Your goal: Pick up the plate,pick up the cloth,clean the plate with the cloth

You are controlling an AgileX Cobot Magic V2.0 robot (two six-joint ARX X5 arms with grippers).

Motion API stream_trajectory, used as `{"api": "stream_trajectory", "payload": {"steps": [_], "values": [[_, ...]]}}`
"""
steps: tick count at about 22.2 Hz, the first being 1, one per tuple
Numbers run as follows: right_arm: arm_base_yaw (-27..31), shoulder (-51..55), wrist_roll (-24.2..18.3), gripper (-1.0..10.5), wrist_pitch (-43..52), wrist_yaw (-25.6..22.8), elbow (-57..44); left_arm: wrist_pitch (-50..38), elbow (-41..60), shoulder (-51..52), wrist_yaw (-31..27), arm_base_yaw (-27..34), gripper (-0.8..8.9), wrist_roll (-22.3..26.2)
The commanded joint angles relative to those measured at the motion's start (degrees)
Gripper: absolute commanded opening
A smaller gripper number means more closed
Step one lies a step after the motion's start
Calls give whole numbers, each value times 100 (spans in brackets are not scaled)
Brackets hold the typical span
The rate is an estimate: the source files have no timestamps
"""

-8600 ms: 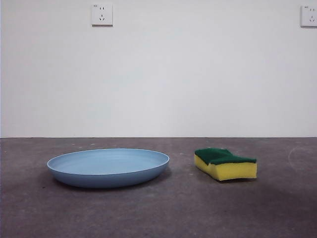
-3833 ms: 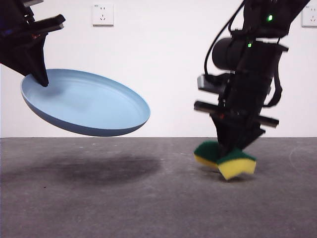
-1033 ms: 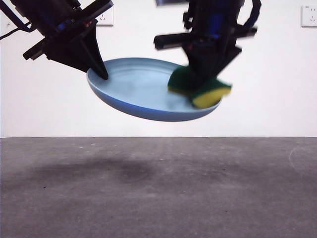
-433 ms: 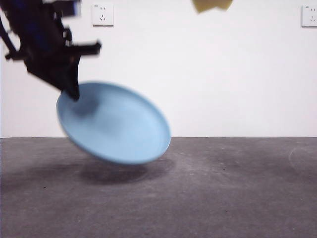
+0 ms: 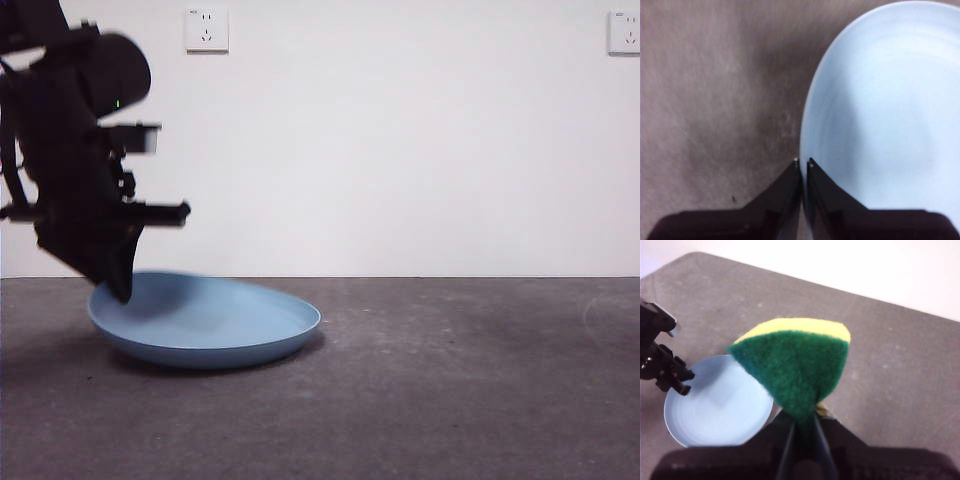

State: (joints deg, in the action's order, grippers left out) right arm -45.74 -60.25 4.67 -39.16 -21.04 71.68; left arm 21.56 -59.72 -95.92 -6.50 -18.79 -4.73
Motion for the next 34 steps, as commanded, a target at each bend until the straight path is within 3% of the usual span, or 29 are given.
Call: {"api": "stream_trajectory", "payload": {"steps": [1, 3, 5, 11, 16, 23, 30, 32, 34], "values": [[4, -28, 48, -12, -157, -7, -26, 212, 37, -186, -15, -13, 151, 155], [31, -105, 87, -12, -197, -2, -26, 190, 37, -179, 94, -13, 287, 155], [72, -221, 101, -12, -208, 2, -26, 133, 37, -105, 190, -26, 344, 153], [271, -885, 195, -12, -205, 17, -26, 173, 31, 509, 544, -136, 346, -46], [540, -1843, 195, -12, -179, 33, -26, 365, 31, 1604, 702, -293, 346, -129], [1255, -3718, 348, 2, 461, 1777, -26, 1082, 31, 3609, 758, -584, 345, -170], [1445, -4610, 348, 13, 479, 1816, -26, 1893, 31, 4365, 997, -675, 345, -173], [1456, -4623, 348, 158, 481, 1821, -26, 1954, 31, 4360, 997, -675, 345, -173], [1469, -4623, 348, 439, 468, 1816, -26, 1958, 31, 4360, 999, -675, 345, -173]]}}
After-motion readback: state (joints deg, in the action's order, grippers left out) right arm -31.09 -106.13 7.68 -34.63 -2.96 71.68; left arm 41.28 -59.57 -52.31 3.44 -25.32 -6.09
